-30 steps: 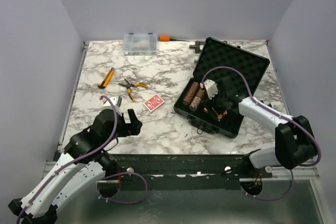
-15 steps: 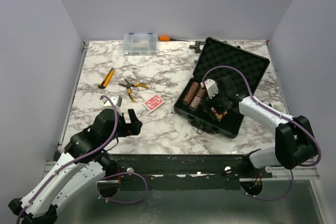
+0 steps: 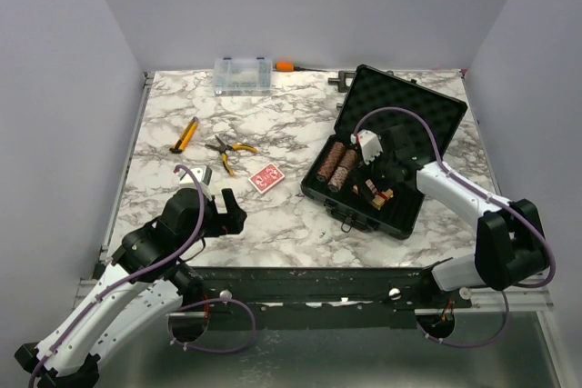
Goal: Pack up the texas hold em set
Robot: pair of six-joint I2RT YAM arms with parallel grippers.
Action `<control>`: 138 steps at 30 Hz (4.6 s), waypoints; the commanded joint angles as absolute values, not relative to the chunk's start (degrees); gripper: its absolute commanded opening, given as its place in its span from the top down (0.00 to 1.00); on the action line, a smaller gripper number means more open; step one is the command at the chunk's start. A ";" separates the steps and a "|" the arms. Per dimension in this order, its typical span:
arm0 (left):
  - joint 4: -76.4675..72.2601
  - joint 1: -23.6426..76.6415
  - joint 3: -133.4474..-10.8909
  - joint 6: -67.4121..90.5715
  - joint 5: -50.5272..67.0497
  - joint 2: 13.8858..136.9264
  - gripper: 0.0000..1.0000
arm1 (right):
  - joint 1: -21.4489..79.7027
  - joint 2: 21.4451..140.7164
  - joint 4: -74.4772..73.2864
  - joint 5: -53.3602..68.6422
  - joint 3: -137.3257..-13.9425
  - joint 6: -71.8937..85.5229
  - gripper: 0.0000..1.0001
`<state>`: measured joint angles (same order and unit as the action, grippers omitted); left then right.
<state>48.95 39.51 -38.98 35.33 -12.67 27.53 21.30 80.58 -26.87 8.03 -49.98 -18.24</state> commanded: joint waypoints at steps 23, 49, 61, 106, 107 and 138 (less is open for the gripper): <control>47.81 39.81 -39.41 35.07 -11.95 27.05 0.02 | 19.55 80.45 -28.82 15.54 -50.33 -17.19 0.49; 47.72 39.81 -39.50 34.89 -12.01 26.23 0.01 | 24.17 82.25 -26.08 24.07 -51.56 -16.72 0.55; 47.72 39.78 -39.39 34.89 -11.82 25.89 0.02 | 24.18 82.37 -28.54 20.43 -50.44 -27.57 0.53; 47.72 39.66 -39.54 34.89 -12.30 26.52 0.02 | 24.16 73.76 -26.54 22.55 -51.73 -20.92 0.00; 47.72 39.69 -39.51 34.94 -12.30 26.48 0.02 | 24.14 72.89 -26.02 21.26 -51.68 -19.00 0.00; 47.72 39.72 -39.53 34.98 -12.30 24.88 0.02 | 24.15 67.95 -35.82 3.26 -39.59 46.71 0.99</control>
<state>48.90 39.51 -38.98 35.31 -12.67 26.04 23.94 66.41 -36.86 7.46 -40.56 42.68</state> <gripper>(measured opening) 0.985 0.009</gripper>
